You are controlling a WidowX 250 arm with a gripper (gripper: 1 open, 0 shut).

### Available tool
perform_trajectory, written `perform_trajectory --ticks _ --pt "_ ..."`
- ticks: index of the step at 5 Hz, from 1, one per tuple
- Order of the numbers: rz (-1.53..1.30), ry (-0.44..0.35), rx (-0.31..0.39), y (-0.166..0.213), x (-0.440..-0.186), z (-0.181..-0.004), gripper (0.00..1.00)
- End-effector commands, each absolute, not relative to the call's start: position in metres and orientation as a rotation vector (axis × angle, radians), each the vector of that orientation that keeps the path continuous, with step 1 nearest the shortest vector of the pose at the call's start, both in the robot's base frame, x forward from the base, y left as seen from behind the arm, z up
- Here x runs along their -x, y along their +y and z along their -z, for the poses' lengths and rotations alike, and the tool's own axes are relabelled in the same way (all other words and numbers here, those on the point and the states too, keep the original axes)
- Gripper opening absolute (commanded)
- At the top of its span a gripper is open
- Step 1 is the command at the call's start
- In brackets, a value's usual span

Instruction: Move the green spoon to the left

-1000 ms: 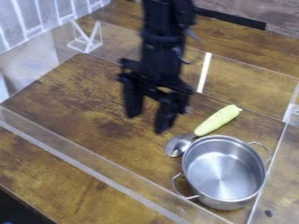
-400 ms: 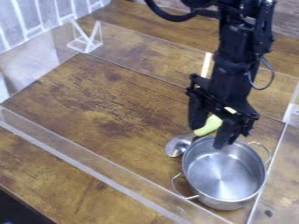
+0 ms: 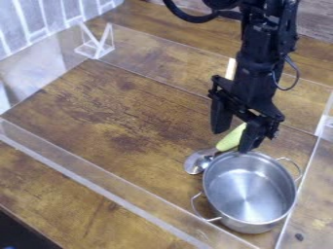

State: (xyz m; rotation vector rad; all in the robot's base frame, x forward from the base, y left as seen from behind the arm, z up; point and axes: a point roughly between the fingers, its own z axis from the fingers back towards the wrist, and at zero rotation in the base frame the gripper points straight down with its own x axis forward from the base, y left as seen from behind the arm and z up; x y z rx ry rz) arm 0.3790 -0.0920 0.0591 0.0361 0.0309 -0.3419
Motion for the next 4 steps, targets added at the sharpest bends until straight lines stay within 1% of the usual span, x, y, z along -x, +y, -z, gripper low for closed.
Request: perform_trajectory --ticks 1,2,3,4 --pt "0.295 -0.007 -0.021 -0.081 -0.385 -0.06 1.0" --pt "0.366 -0.006 -0.011 -0.083 -0.394 -0.051 1.0" --pt "0.422 -0.008 -0.009 -0.084 -0.398 -0.052 0.0" --pt "0.417 -0.021 0.009 -0.096 -0.387 -0.056 0.0"
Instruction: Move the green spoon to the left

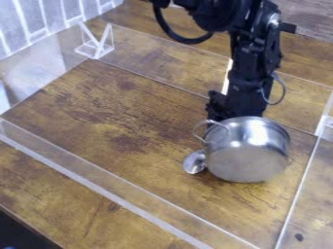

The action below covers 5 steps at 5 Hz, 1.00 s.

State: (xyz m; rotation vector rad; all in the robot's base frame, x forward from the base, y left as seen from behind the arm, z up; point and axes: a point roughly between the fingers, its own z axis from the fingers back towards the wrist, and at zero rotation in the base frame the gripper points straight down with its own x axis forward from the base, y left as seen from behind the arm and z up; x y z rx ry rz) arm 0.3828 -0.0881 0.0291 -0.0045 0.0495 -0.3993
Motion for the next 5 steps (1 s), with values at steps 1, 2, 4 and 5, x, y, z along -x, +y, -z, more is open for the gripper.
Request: perform_trajectory --ticks 1,2,4,5 --pt "0.419 -0.037 0.031 -0.11 -0.376 -0.059 0.0" --pt "0.396 -0.044 0.029 -0.115 -0.393 -0.06 0.0" --pt "0.359 -0.058 0.024 -0.123 -0.42 -0.057 0.0" --pt "0.31 -0.062 0.027 -0.12 -0.427 -0.056 0.0"
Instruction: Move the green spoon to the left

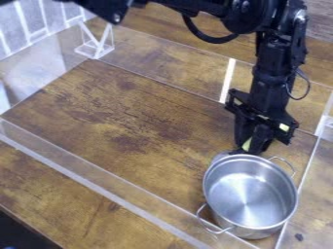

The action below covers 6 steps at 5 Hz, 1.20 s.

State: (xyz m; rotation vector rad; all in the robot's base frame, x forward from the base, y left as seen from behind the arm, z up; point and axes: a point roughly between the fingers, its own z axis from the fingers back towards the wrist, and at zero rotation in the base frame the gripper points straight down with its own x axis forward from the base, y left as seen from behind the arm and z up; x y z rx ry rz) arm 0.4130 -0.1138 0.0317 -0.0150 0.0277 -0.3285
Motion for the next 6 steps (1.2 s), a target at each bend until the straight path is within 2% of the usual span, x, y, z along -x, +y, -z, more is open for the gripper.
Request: perform_trajectory --ticks 1,3,6 --pt "0.309 -0.066 0.031 -0.11 -0.435 -0.067 0.0" --pt "0.32 -0.064 0.036 -0.1 -0.435 -0.095 0.0" --pt "0.278 -0.082 0.012 -0.093 -0.44 -0.106 0.0"
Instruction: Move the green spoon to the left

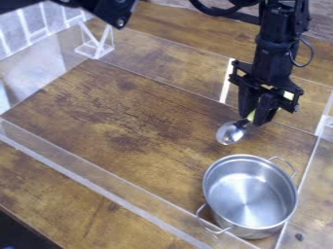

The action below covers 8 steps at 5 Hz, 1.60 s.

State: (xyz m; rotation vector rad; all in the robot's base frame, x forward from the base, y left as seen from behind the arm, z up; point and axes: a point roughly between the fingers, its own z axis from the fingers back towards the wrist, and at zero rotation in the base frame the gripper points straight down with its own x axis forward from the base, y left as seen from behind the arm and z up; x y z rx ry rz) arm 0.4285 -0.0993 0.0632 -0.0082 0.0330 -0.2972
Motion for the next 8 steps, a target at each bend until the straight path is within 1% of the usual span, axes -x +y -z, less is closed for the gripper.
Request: perform_trajectory --ticks 1,2,4,5,6,7,8 --pt "0.24 -0.087 0.01 -0.089 -0.436 -0.123 0.0" --pt "0.206 -0.089 0.008 -0.087 -0.432 -0.138 0.0" --pt "0.187 -0.101 0.002 -0.085 -0.428 -0.158 0.0" --pt "0.161 -0.106 -0.003 -0.075 -0.43 -0.182 0.0" --pt "0.089 -0.147 -0.018 -0.054 -0.426 -0.197 0.0" --pt "-0.012 -0.17 -0.044 -0.042 -0.414 -0.185 0.0" --pt "-0.128 -0.188 -0.063 -0.023 -0.404 -0.186 0.0"
